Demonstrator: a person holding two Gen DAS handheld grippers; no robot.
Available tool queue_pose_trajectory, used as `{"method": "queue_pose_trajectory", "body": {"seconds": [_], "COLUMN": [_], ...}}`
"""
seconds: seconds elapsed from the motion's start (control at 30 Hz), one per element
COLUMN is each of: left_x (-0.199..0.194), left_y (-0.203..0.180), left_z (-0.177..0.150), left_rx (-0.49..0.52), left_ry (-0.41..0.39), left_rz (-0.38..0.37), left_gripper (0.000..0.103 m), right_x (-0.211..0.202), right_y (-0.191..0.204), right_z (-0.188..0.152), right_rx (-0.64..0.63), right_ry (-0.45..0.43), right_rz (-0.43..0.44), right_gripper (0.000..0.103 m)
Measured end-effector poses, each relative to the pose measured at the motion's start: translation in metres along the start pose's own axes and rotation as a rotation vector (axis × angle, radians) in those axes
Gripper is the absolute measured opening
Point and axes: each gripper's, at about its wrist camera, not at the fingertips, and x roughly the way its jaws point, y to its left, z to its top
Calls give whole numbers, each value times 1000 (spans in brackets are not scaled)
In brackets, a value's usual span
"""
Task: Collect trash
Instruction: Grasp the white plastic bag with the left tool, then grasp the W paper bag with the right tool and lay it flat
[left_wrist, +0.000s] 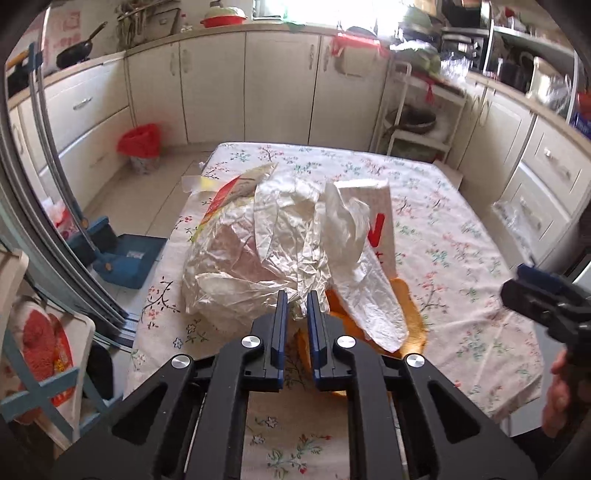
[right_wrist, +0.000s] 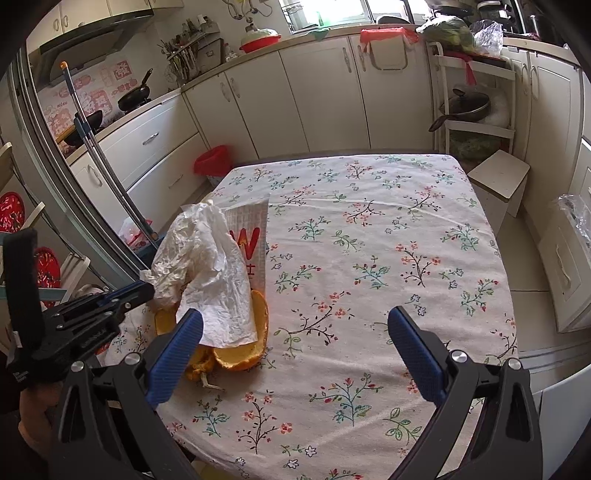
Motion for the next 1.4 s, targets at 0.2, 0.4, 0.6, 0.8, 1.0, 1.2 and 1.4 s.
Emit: {"method": "queue_pose_trajectory", "body": {"seconds": [0.2, 0.4, 0.6, 0.8, 1.0, 1.2, 1.4], "left_x": [-18, -45, -31, -9, 15, -12, -55], "left_y": [13, 25, 13, -15, -14, 3, 24], "left_z": [-6, -7, -15, -9, 1, 14, 20], "left_rx": [-53, -73, 13, 189, 180, 118, 60], "left_ry": [-24, -60, 2, -50, 22, -34, -139], "left_rz": [-35, -55, 15, 209, 124, 40, -86], "left_gripper": [0, 0, 52, 74, 18, 15, 15], "right_x": [3, 10, 30, 50, 72, 100, 120], "right_y": [0, -4, -13, -20, -19, -23, -21], "right_z": [-2, 4, 22, 35, 42, 52, 58], "right_rx": [7, 49, 142, 225, 252, 302, 349], "right_ry": [11, 10, 15, 35, 69, 108, 154], "right_rz": [-11, 5, 49, 92, 136, 224, 369], "right_gripper": [96, 96, 96, 96, 96, 96, 62]}}
